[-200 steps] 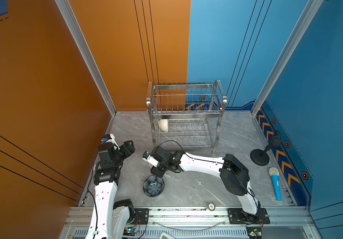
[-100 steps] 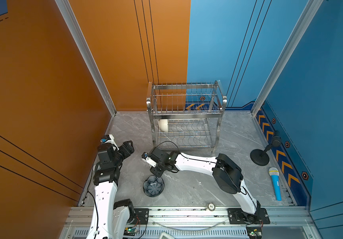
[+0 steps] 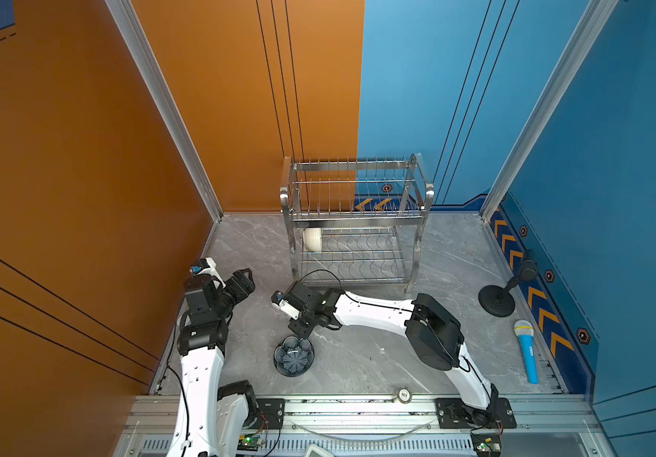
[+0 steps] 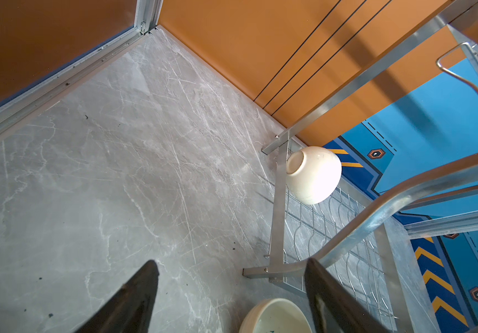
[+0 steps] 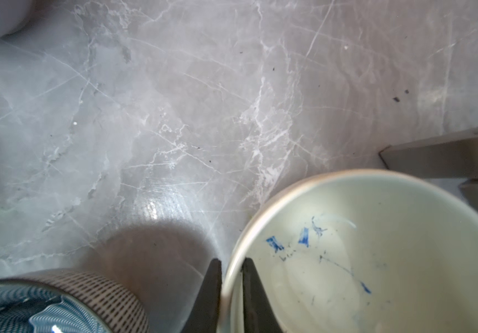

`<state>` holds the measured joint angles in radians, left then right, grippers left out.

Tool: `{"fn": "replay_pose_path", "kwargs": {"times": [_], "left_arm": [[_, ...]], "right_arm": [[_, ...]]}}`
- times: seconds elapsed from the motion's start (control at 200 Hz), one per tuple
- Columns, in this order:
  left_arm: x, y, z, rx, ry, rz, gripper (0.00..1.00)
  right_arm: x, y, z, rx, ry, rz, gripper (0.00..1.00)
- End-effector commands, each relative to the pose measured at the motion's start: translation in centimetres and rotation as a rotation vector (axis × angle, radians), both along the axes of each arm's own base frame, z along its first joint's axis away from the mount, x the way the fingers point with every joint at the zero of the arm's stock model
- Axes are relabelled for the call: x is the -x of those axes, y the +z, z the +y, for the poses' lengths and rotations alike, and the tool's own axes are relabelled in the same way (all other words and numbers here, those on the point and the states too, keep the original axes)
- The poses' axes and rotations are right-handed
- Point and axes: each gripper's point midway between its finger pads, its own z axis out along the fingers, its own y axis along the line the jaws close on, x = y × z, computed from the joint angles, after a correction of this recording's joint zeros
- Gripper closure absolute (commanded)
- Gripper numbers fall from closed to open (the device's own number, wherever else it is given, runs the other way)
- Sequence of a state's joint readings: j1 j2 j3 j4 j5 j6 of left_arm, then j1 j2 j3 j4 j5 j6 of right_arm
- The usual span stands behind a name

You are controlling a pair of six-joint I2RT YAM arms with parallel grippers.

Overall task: Load bowls into a dish rack
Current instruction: Pick up the bowl from the center of the table, then place the bowl in the dish rack.

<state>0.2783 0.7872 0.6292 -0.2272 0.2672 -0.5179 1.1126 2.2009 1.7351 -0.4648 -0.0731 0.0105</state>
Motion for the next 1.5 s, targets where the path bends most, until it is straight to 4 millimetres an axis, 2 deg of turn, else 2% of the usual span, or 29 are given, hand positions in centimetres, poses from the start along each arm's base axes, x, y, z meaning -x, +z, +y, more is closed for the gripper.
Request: {"fn": "replay_pose_path", "kwargs": {"times": [0.0,0.37,0.551,0.591,0.606,0.866,1.046,1.492], "left_arm": [[0.0,0.1,-0.2,0.016,-0.013,-0.020,0.20],[0.1,0.1,-0.1,0.014,-0.010,-0.018,0.20],[0.1,0.0,-0.1,0.014,-0.010,-0.016,0.20],[0.1,0.0,0.0,0.014,-0.008,-0.016,0.20],[0.1,0.0,0.0,0.012,-0.007,-0.016,0.20],[0.1,0.0,0.0,0.014,-0.007,-0.014,0.20],[0.1,0.0,0.1,0.014,-0.006,-0.015,0.20],[0.1,0.1,0.1,0.018,-0.003,-0.020,0.20]], "right_arm": [[0.0,-0.6,-0.4,0.031,0.001,0.016,0.92],[0.3,1.4,-0.7,0.000,0.020,0.004,0.99],[0.2,3.9,-0.6,-0.137,-0.001,0.074,1.00],[0.2,3.8,-0.7,-0.148,-0.005,0.085,1.00],[0.0,5.2,-0.8,-0.175,-0.006,0.074,1.00],[0.4,10.3,-1.8,-0.434,0.022,0.144,0.99],[-0.7,14.3,-3.3,-0.650,0.001,0.217,0.98],[-4.6,19.0,-7.1,-0.946,-0.051,0.279,0.97]]}}
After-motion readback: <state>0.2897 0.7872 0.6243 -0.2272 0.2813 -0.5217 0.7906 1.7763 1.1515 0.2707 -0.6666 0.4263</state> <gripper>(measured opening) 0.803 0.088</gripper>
